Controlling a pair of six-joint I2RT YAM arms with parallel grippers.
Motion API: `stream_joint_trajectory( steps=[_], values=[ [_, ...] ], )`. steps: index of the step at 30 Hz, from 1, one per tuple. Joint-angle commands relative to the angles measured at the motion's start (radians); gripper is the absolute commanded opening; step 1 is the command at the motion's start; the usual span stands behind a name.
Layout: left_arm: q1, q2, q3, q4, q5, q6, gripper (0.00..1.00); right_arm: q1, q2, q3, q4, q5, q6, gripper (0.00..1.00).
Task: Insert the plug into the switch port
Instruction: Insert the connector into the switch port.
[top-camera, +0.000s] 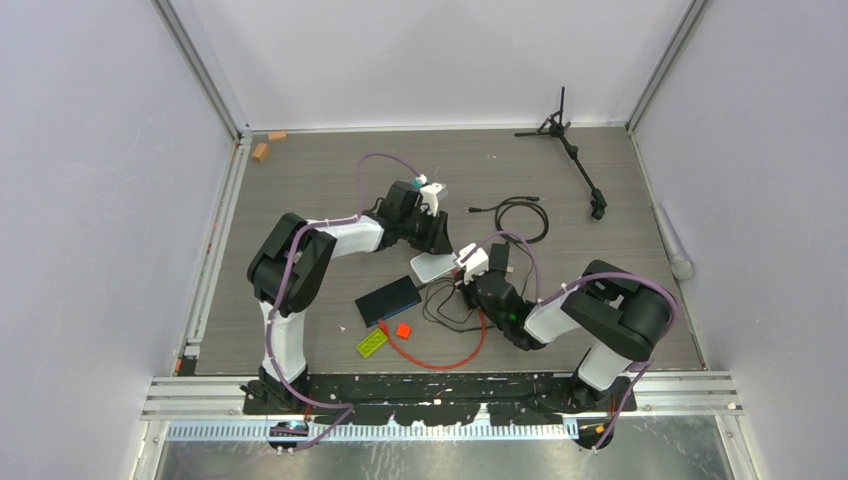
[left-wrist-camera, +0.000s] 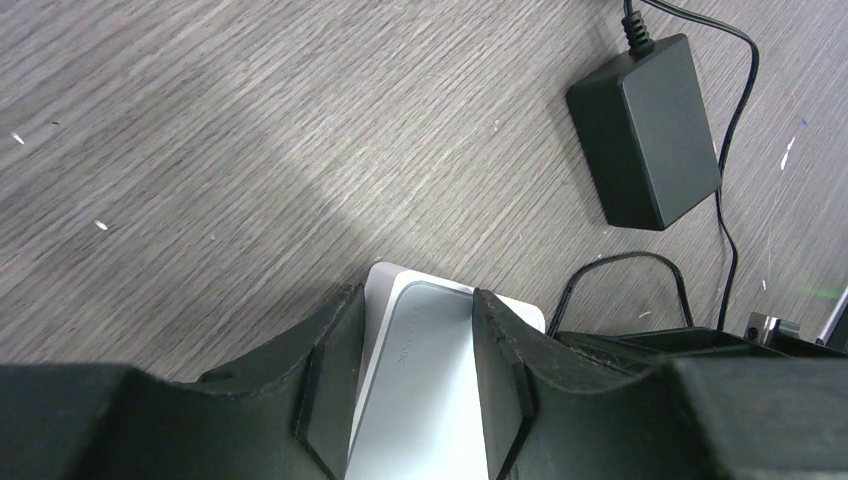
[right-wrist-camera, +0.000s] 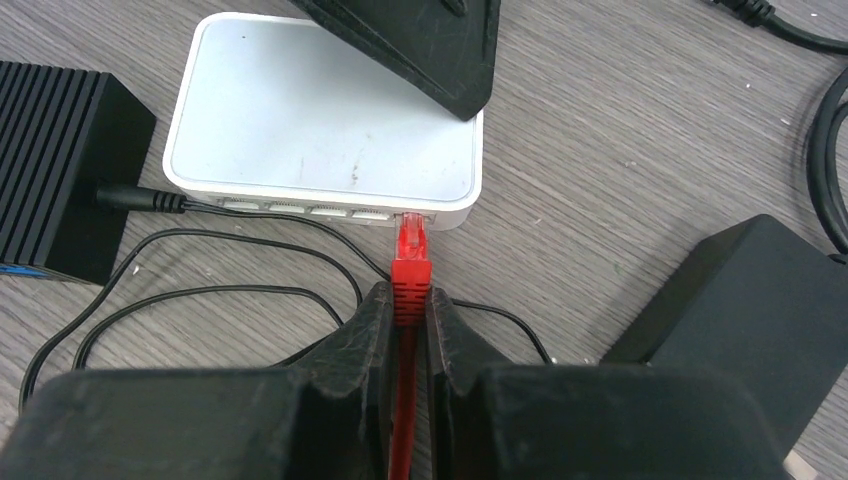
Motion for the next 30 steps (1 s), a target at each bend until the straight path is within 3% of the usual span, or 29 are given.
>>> stream_joint_trajectory(
  steps=[1,18,30],
  values=[
    [-0.029,0.040,-0.031,-0.177,0.046,0.017,0.43,0.002,0.060,0.027,0.088,0.001,0.016,0.00],
    [-0.071,0.044,-0.025,-0.269,0.222,0.008,0.43,-0.027,0.050,0.167,0.008,0.066,-0.015,0.01],
    [-0.145,0.074,-0.122,-0.154,0.376,-0.029,0.35,-0.088,0.076,0.294,0.032,0.024,-0.063,0.01]
  ],
)
